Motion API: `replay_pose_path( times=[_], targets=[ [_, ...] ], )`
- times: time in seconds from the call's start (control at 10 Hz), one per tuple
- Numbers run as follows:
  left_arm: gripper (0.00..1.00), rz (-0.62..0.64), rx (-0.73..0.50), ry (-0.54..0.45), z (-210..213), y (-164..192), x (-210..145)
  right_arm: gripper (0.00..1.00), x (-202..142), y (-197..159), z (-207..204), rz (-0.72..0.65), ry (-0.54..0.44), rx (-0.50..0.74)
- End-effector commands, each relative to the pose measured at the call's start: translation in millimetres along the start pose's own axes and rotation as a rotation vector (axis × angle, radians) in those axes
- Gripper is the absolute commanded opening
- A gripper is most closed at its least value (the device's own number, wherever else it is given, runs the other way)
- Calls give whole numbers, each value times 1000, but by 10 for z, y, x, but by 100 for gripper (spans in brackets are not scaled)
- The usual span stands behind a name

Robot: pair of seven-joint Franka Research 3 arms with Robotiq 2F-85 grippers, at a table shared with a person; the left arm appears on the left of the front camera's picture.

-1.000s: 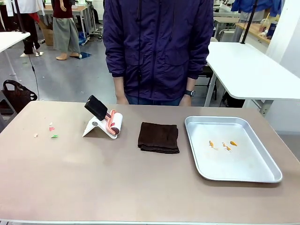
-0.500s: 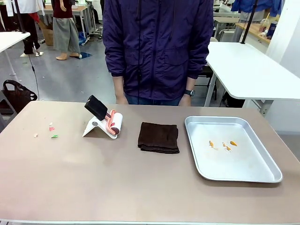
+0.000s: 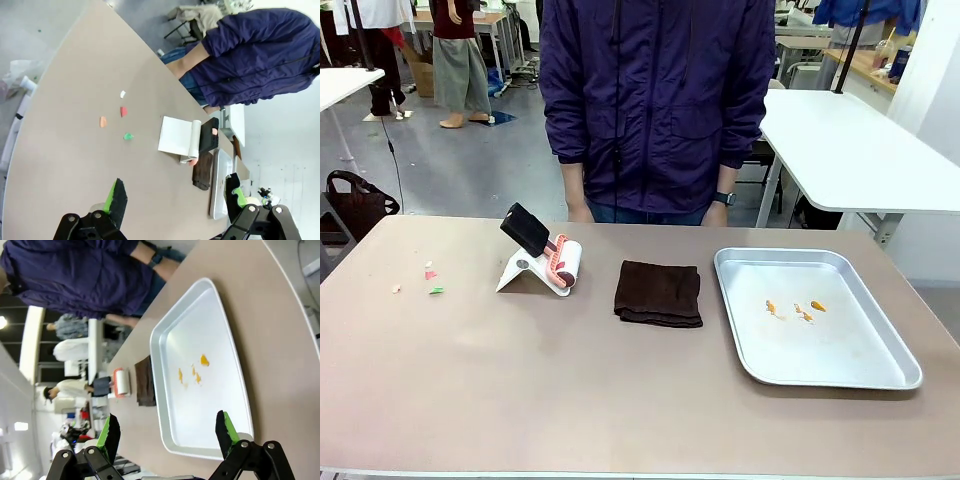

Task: Clean the surface of the table.
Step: Hold the Lint Roller with your left hand and the towel with your right hand.

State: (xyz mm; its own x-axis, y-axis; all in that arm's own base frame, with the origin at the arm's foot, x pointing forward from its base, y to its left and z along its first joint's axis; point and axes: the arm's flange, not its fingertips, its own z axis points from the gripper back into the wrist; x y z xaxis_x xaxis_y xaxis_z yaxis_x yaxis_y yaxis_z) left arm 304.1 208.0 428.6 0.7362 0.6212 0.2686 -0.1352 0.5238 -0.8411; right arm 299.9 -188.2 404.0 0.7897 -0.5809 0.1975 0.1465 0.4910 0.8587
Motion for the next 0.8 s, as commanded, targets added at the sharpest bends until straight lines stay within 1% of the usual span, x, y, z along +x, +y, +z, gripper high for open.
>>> replay_pose_path(
  times=[0.0, 0.1, 0.2, 0.3, 0.4, 0.5, 0.7],
  targets=[
    [100, -49, 88, 40, -67, -346, 116, 100, -345, 657, -330, 50, -25, -90],
    [100, -84, 108, 53, -125, -438, 215, 100, -379, 921, -502, 92, -26, -129],
    [100, -114, 148, 72, -301, -580, 264, 100, -429, 1149, -689, 164, -13, -145],
    [100, -156, 175, 115, -502, -710, 315, 100, -509, 1407, -920, 235, -8, -173],
    [100, -197, 211, 134, -725, -864, 301, 100, -600, 1661, -1172, 311, 16, -218],
    [100, -237, 221, 162, -932, -994, 305, 100, -711, 1912, -1459, 392, 50, -282],
    [100, -291, 250, 177, -1374, -1186, 292, 100, -922, 2311, -2105, 543, 147, -355]
  ],
)
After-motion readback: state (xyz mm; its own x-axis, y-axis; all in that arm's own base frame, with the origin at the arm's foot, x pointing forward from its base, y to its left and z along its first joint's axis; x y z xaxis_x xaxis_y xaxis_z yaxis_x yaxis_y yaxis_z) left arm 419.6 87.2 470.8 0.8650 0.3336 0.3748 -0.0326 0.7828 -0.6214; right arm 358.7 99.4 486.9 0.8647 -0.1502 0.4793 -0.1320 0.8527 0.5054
